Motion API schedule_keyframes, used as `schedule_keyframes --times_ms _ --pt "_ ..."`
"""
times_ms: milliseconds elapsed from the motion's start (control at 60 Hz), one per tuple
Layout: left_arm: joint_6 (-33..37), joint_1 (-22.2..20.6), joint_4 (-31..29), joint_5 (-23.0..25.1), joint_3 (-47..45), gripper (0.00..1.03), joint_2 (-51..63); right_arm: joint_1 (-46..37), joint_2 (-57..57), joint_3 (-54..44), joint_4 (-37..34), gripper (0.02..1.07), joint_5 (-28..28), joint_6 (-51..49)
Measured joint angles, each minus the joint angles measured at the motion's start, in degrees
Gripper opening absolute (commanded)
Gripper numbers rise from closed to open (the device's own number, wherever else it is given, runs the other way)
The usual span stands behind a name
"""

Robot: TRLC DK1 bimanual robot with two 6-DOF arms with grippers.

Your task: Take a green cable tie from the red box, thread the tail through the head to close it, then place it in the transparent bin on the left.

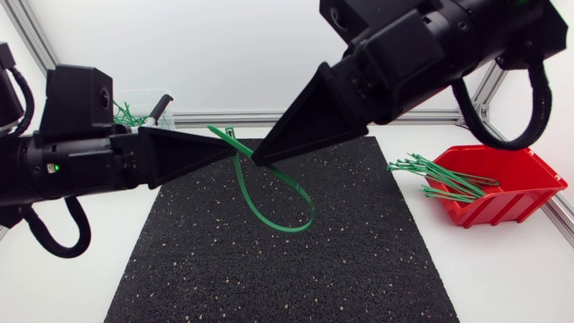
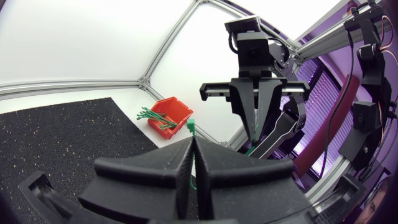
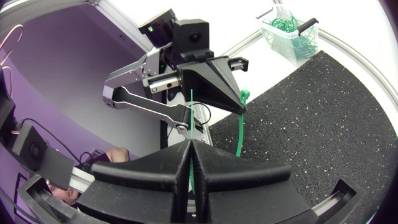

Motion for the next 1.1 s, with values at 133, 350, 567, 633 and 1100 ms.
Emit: schedule_keyframes --times_ms 133,350,567,633,1100 --pt "0.4 -0.1 0.2 -0.4 -0.1 0.03 -0.1 -1.5 1.2 1.9 -1.2 0.08 -1.5 0.2" --pt "1.3 -0.1 0.8 -1.3 -0.9 0.03 -1.1 -2.3 3.6 1.9 -3.9 0.07 -2.3 0.2" --pt "1.3 -0.1 1.5 -1.5 -0.9 0.03 -1.3 -3.5 3.8 3.5 -4.8 0.07 4.1 -0.2" --pt "1.3 -0.1 1.5 -1.5 -0.9 0.03 -1.3 -3.0 3.7 3.6 -3.7 0.07 6.7 -0.5" --pt "1.3 -0.1 1.5 -1.5 -1.2 0.03 -1.2 0.4 0.5 -7.5 8.7 0.08 12.5 -2.0"
